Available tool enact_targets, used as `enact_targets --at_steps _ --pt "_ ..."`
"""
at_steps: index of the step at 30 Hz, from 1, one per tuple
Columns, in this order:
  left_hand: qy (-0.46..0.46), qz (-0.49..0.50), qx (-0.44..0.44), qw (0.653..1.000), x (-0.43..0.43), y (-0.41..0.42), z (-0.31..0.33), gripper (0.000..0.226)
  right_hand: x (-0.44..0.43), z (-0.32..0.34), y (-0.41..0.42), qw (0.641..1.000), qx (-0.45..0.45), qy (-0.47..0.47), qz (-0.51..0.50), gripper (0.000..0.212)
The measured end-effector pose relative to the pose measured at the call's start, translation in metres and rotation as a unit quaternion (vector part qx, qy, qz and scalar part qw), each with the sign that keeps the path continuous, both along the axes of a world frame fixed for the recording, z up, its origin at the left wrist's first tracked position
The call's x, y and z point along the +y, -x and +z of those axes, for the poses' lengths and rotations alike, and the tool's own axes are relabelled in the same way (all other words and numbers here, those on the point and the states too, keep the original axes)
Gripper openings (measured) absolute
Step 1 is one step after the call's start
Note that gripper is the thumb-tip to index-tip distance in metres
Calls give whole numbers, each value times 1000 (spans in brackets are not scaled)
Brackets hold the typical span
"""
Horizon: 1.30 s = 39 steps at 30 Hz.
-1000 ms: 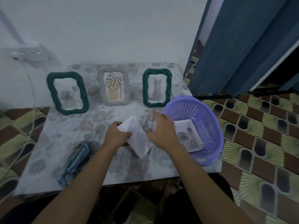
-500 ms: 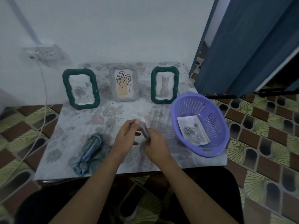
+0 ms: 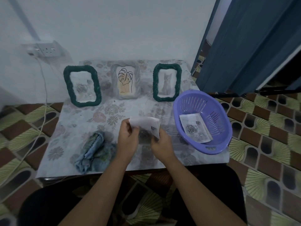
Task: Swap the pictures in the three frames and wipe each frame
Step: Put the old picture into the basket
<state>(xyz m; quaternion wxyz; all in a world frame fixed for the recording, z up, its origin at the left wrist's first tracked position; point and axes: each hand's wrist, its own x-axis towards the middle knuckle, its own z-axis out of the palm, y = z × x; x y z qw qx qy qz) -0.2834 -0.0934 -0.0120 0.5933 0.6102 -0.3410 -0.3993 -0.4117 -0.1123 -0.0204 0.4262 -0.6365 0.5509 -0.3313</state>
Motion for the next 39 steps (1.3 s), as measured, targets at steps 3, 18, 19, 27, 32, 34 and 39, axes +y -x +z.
enact_targets --at_steps 3,18,19,27,32,34,39 --pt "0 45 -31 999 0 3 -4 11 0 -2 -1 1000 -11 6 -4 40" --pt "-83 -5 -116 990 3 11 -14 17 -2 -15 -5 995 -58 -67 -46 40" --pt "-83 -7 -130 988 3 12 -12 19 -3 -13 -5 995 -59 -71 -48 39" --pt "-32 4 -146 989 -21 25 23 21 -17 39 8 990 -94 -23 -100 37" --pt "-21 -16 -105 994 -43 55 53 21 -39 72 46 991 -88 -22 -101 38" --pt "-33 -27 -79 996 -52 71 61 19 -48 76 62 989 -98 -31 -107 39" --pt "-81 -105 -4 991 -74 114 67 16 -73 79 114 988 -32 -40 -145 38"
